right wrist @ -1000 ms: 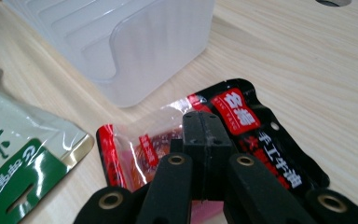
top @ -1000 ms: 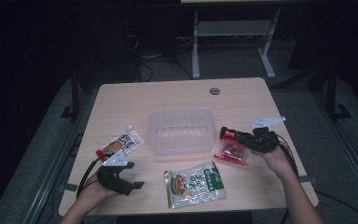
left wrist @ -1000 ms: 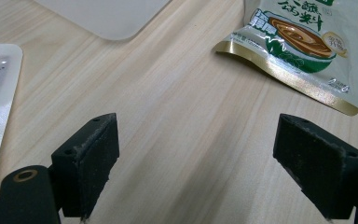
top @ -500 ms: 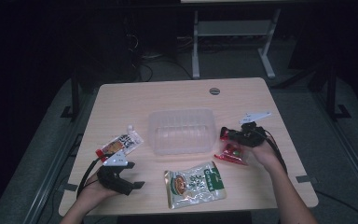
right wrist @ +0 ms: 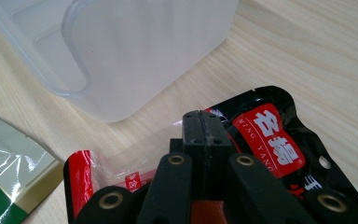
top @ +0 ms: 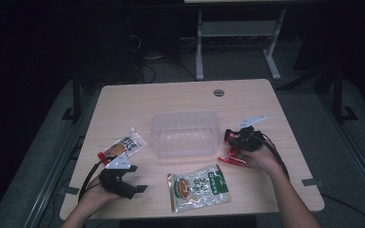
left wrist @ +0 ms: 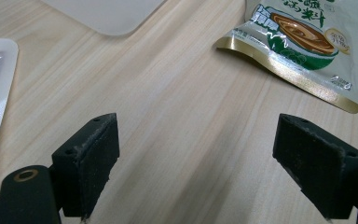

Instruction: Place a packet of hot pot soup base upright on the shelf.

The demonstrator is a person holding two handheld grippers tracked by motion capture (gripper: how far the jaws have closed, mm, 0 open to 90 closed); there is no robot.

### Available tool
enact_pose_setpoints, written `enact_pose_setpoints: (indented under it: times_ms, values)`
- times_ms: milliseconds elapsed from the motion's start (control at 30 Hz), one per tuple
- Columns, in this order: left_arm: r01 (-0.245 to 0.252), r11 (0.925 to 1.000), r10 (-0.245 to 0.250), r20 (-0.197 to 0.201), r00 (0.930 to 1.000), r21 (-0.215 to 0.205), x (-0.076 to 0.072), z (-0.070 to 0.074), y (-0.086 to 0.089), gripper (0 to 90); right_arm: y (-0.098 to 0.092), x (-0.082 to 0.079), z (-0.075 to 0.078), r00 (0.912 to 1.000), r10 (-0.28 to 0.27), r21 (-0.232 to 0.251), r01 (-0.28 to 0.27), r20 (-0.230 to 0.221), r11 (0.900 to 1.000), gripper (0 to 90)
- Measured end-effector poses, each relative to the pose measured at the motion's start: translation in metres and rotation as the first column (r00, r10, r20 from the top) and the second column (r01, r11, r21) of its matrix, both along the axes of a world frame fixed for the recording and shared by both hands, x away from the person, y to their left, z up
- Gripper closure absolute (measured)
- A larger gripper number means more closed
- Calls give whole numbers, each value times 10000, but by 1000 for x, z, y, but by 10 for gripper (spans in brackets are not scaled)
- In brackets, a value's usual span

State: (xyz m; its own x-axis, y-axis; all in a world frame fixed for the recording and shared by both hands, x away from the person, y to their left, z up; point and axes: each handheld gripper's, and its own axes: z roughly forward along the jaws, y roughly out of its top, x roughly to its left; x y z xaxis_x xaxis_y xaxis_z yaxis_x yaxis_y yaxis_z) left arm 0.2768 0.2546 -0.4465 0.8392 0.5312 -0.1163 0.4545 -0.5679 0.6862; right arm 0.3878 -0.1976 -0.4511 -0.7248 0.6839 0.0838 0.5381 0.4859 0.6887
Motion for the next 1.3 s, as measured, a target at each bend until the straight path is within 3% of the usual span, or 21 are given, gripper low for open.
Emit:
enact_pose_setpoints:
  times_ms: [633, 1300]
  values:
    - [91, 9999, -90, -38, 10000, 104, -1, 1, 2, 141, -7, -7, 0, 9996, -11, -497, -3, -277, 9988, 897]
    - [11, 10000, -11, -59, 10000, -9, -2, 1, 1, 142, -33, -35, 3, 9969, -66, -638, 16, -788, 9980, 897]
